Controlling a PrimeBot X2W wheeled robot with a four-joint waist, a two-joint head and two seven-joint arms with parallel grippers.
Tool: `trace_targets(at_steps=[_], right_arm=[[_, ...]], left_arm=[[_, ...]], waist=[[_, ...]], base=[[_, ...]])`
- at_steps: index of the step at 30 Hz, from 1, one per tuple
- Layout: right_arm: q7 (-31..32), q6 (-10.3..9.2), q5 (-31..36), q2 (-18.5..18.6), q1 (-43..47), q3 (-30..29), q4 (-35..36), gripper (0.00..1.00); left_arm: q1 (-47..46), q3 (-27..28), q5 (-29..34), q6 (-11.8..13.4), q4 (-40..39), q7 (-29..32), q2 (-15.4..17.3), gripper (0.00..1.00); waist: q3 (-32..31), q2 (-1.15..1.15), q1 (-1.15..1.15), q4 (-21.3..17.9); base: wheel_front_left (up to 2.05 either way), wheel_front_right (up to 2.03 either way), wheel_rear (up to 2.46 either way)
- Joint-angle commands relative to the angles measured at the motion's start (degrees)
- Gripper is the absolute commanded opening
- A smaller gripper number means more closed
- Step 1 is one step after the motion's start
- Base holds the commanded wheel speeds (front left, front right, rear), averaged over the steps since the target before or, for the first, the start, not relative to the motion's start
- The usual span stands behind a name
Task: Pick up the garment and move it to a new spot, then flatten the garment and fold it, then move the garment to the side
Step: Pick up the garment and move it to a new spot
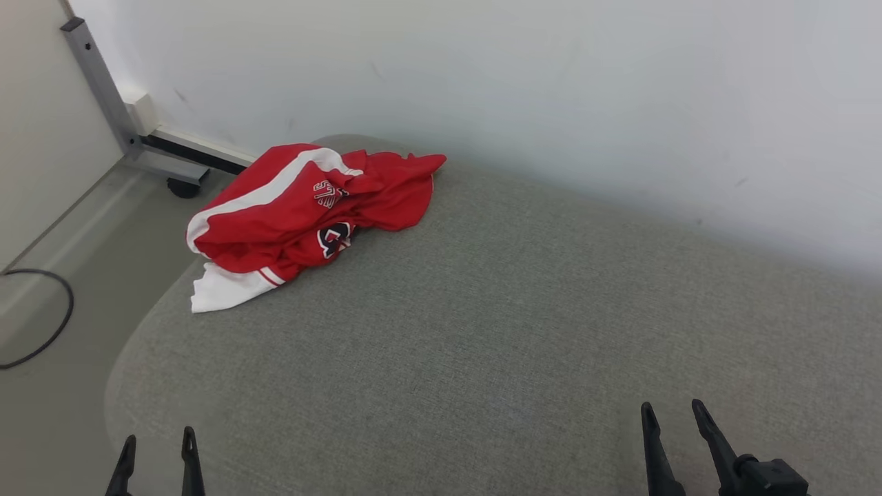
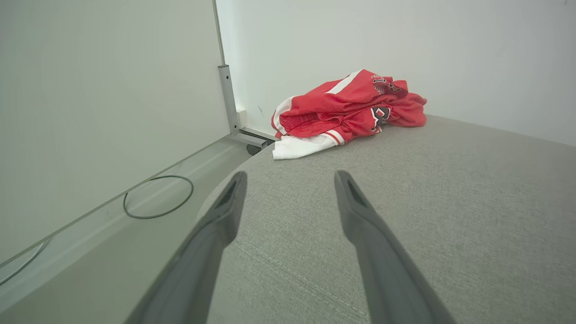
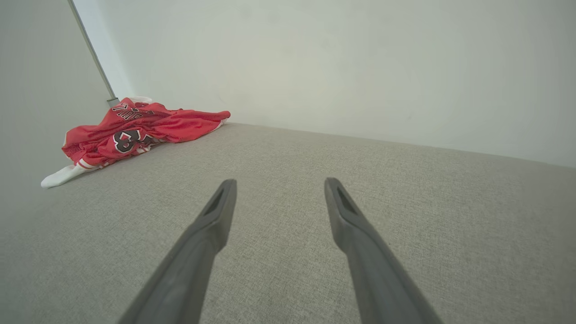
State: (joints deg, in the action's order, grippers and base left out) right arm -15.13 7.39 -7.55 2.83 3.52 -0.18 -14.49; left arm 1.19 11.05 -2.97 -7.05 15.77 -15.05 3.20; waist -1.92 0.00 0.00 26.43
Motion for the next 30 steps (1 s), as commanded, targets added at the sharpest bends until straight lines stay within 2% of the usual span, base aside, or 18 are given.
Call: trace_targets(at_steps=[1,14,19,25,30], right_arm=[[-0.03,0.19,-0.08,0.08,0.15,0.24,0.03,1.0],[-0.03,0.19,0.87,0.09,-1.63,1.79,-0.54,1.0],[-0.03,0.19,1.07,0.09,-1.01,1.25,-0.26,1.0],[-0.03,0.19,2.02,0.1,-2.58,1.64,0.23,1.0],[-0.03,0.19,3.06,0.14,-5.24,2.05,0.49,1.0]], left_arm=[[0.65,0.35,0.21,0.39,-0.13,-0.21,-0.15,1.0],[1.67,1.21,-0.78,2.91,-2.2,-0.21,-0.34,1.0],[-0.77,1.4,-1.21,2.94,-1.75,-0.21,-0.35,1.0],[-5.93,3.94,-2.81,2.55,-1.83,-0.2,-0.34,1.0],[-13.2,7.18,-4.3,1.53,-0.69,-0.2,0.95,1.0]], waist=[[0.17,0.0,0.0,1.69],[1.15,0.0,0.0,2.48],[0.97,0.0,0.0,2.01],[2.87,0.0,0.0,-1.76],[6.38,0.0,0.0,-6.67]], base=[[0.0,0.0,0.0],[0.0,0.0,0.0],[0.0,0.0,0.0],[0.0,0.0,0.0],[0.0,0.0,0.0]])
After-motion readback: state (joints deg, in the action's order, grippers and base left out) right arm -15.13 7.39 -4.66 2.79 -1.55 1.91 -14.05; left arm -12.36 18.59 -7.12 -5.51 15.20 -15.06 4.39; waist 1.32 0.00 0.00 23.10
